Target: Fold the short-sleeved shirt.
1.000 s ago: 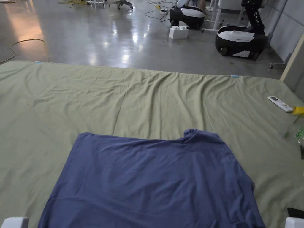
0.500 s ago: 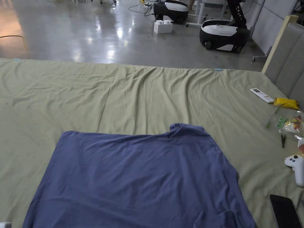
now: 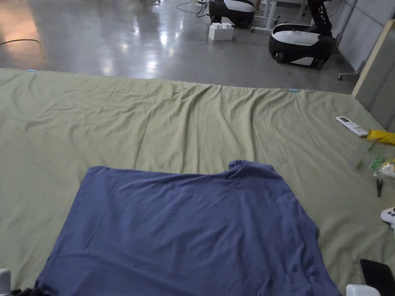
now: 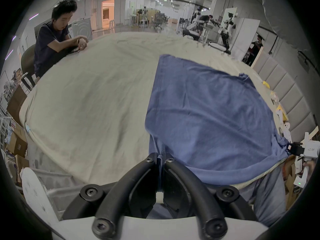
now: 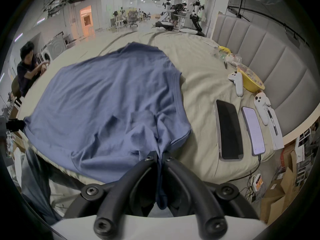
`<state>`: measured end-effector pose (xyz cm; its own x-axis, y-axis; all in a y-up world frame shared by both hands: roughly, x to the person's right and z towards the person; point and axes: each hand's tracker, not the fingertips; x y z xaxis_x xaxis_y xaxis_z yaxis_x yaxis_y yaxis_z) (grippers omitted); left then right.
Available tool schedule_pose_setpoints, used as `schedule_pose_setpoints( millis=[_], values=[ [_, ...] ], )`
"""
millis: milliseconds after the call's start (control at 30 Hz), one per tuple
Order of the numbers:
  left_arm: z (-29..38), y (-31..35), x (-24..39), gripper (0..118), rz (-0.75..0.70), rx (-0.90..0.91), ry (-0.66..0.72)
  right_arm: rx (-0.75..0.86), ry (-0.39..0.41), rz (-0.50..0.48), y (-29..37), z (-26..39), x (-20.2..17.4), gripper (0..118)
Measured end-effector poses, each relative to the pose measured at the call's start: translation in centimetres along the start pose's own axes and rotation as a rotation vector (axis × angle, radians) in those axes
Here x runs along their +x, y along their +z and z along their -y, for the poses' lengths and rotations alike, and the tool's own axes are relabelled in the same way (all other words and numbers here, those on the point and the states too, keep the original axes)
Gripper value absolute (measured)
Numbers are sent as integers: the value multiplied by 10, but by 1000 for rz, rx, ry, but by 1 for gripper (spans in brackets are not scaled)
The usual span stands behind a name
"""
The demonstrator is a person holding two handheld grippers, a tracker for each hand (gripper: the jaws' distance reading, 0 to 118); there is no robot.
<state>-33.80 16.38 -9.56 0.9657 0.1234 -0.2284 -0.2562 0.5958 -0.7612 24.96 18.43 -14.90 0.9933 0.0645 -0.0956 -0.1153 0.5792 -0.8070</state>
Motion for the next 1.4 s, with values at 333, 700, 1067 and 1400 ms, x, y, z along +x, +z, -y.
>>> schedule_pose_setpoints(
  millis=[333,700,1067,1400],
  values=[
    [-79,-11,18,6,1,109,-42,106,1,-2,-9,-81,-1,5],
    [-140,-87,23,6,-38,98,-33,96,-31,24,-86,-157,-6,5],
    [-145,-139,29,7,-49,29,-61,35,-56,41,-143,-147,-4,14],
    [-150,-76,61,49,-17,286,-152,483,-20,32,-57,-151,-38,75]
  ],
)
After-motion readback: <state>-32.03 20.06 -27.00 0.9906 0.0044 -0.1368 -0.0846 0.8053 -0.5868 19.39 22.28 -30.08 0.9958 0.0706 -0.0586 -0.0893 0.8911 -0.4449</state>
